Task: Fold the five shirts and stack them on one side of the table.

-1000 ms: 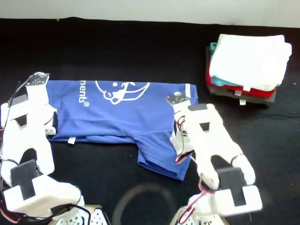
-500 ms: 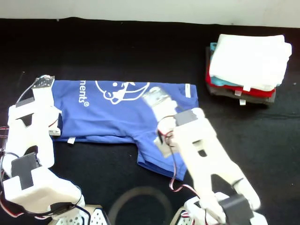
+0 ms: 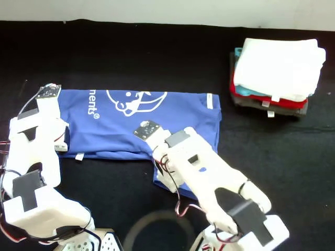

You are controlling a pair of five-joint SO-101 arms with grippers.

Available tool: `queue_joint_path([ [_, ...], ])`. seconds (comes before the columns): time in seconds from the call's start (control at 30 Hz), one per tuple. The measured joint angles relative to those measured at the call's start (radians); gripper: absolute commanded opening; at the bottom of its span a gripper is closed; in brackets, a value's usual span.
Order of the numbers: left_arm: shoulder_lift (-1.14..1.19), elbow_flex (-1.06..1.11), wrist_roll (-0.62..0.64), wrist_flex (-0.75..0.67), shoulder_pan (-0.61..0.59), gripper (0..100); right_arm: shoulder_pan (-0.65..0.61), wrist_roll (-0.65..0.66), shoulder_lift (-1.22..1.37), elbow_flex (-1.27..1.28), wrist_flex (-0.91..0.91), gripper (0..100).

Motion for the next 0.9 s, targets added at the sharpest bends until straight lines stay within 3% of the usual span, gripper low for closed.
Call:
queue_joint_path([
  [0.07, 0.0, 0.0, 0.0, 0.0, 0.0, 1, 0.034, 0.035, 0.054, 0.0, -0.015, 13.2],
  [0.17, 0.0, 0.0, 0.0, 0.0, 0.0, 1, 0.106, 0.06, 0.101, -0.008, -0.031, 0.0],
  [0.3, 0.0, 0.0, 0.0, 0.0, 0.0, 1, 0.175, 0.068, 0.107, -0.025, -0.012, 0.5],
  [0.7, -0.002, -0.002, 0.0, 0.0, 0.0, 1, 0.19, 0.176, -0.15, -0.023, 0.16, 0.5],
  [0.9, -0.086, -0.091, -0.002, 0.192, 0.006, 1, 0.19, 0.221, -0.175, -0.023, 0.219, 0.5],
])
